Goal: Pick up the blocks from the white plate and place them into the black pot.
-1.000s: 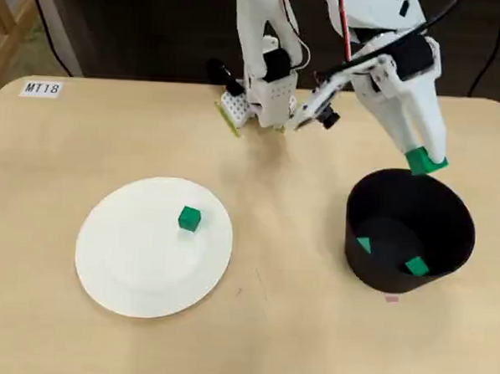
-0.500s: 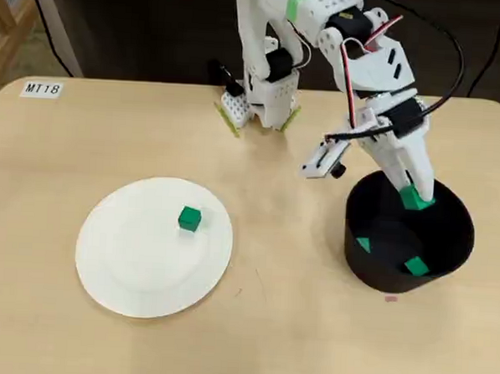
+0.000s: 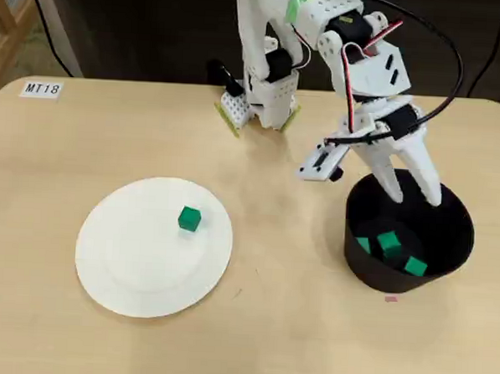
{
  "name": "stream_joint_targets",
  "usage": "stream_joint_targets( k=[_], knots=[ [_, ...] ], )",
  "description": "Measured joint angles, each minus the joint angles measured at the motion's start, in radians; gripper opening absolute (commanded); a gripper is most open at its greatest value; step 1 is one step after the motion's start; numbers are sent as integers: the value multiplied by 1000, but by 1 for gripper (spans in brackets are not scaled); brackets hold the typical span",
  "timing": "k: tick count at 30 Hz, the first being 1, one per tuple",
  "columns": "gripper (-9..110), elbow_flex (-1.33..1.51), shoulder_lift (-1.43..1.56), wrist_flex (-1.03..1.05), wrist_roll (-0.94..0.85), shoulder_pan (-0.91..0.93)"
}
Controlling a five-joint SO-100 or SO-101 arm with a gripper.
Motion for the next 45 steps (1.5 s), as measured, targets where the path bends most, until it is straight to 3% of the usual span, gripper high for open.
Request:
stream_joint_targets(
  k=[9,16,21,31,43,45],
  knots=[
    [-2,-78,144,267,-38,488],
    [-2,-109,-40,491,-107,824],
    [-2,-229,-230,630,-164,904],
    [-1,-327,-296,690,-156,957],
    [34,-339,-419,707,-219,986],
    [35,-339,-446,706,-236,1002]
  ],
)
